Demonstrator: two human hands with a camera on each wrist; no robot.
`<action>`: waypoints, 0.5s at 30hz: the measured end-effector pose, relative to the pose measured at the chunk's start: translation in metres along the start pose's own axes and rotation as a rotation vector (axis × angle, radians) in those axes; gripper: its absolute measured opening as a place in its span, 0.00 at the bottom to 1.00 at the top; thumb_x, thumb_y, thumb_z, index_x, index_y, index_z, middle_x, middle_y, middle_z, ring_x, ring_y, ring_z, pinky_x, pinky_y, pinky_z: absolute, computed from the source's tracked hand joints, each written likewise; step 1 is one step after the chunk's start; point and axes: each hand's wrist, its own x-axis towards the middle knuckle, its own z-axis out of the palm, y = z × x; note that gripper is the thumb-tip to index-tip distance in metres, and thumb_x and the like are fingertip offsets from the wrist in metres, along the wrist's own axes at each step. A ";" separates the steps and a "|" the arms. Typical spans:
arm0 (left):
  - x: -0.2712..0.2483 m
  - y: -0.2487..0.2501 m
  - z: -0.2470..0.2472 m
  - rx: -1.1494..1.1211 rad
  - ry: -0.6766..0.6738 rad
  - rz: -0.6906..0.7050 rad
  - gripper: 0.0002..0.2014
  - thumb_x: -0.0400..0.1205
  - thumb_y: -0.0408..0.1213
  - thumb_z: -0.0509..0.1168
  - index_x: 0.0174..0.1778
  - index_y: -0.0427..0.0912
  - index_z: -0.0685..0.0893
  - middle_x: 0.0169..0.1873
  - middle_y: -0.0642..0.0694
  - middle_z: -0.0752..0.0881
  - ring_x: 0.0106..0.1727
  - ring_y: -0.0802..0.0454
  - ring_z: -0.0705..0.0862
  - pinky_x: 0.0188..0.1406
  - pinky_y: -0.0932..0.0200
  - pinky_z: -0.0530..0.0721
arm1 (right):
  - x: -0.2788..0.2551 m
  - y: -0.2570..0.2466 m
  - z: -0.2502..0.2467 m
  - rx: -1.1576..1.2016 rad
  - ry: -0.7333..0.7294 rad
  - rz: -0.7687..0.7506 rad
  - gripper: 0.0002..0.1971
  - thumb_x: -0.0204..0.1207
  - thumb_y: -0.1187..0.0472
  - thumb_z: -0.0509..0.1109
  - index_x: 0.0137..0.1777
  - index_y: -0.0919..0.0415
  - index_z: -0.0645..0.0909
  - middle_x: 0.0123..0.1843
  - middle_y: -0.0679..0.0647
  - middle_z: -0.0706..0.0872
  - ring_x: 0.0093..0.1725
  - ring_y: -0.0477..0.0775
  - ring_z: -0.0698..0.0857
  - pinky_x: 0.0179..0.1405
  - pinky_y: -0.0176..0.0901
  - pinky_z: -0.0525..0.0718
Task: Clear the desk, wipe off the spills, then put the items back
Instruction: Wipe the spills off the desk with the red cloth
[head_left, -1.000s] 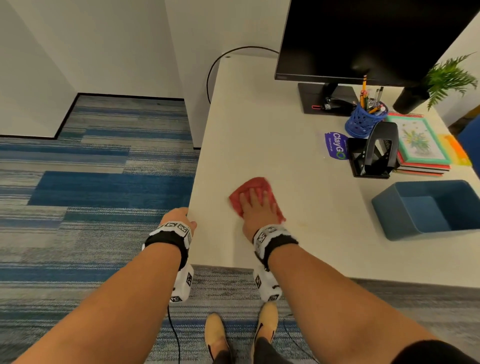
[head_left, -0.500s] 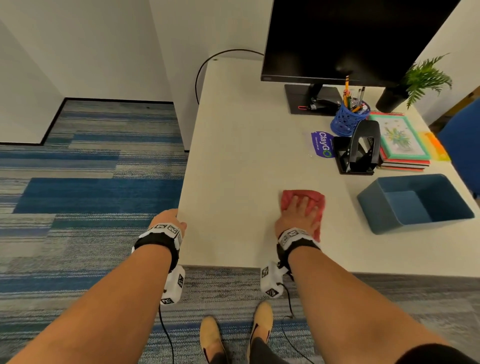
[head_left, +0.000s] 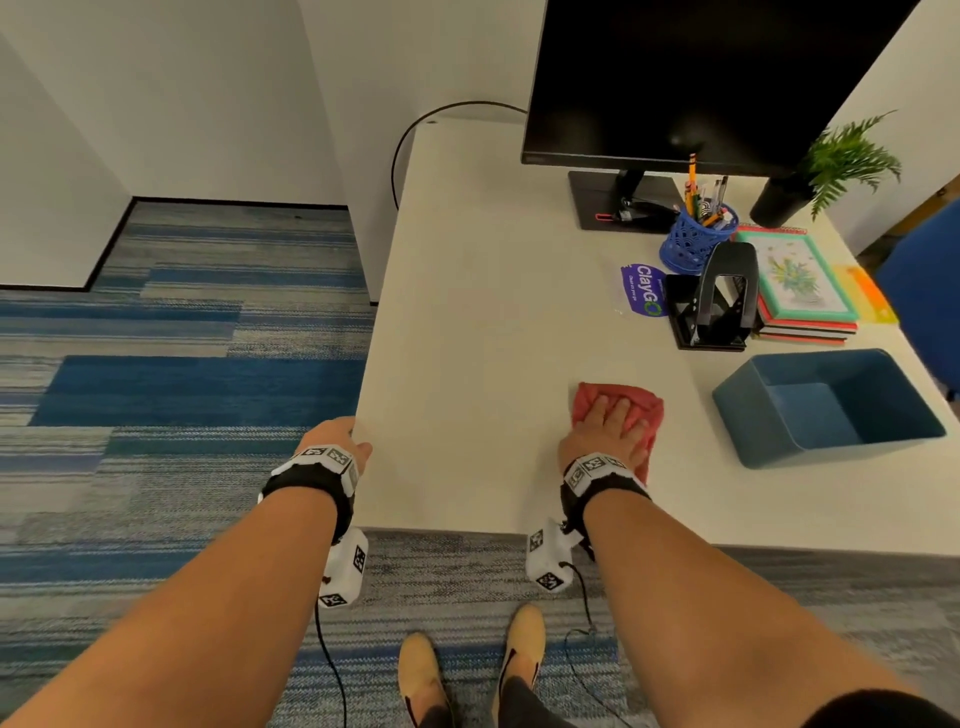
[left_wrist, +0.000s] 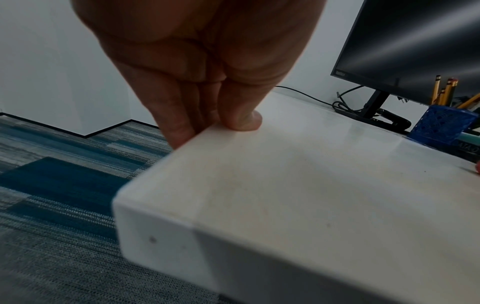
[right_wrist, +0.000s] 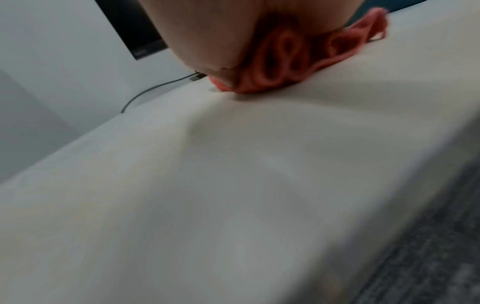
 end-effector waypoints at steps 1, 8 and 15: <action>-0.001 -0.002 -0.001 -0.014 -0.003 0.005 0.17 0.83 0.42 0.62 0.68 0.44 0.79 0.64 0.42 0.83 0.62 0.41 0.82 0.55 0.55 0.79 | -0.005 -0.013 0.005 -0.028 0.005 -0.078 0.36 0.82 0.58 0.54 0.86 0.51 0.40 0.87 0.53 0.36 0.84 0.68 0.40 0.82 0.67 0.46; -0.006 -0.006 -0.002 -0.082 -0.025 0.016 0.21 0.85 0.44 0.61 0.74 0.46 0.74 0.69 0.44 0.80 0.68 0.43 0.80 0.66 0.53 0.78 | -0.040 -0.047 0.038 -0.207 -0.053 -0.924 0.30 0.79 0.58 0.55 0.83 0.55 0.60 0.86 0.57 0.55 0.83 0.70 0.51 0.81 0.66 0.58; -0.011 -0.013 -0.006 -0.099 -0.099 0.006 0.26 0.83 0.41 0.63 0.79 0.50 0.69 0.70 0.45 0.80 0.68 0.43 0.79 0.68 0.53 0.77 | 0.000 -0.038 0.008 -0.153 -0.023 -0.424 0.29 0.84 0.51 0.48 0.85 0.44 0.46 0.87 0.48 0.43 0.85 0.64 0.42 0.81 0.68 0.48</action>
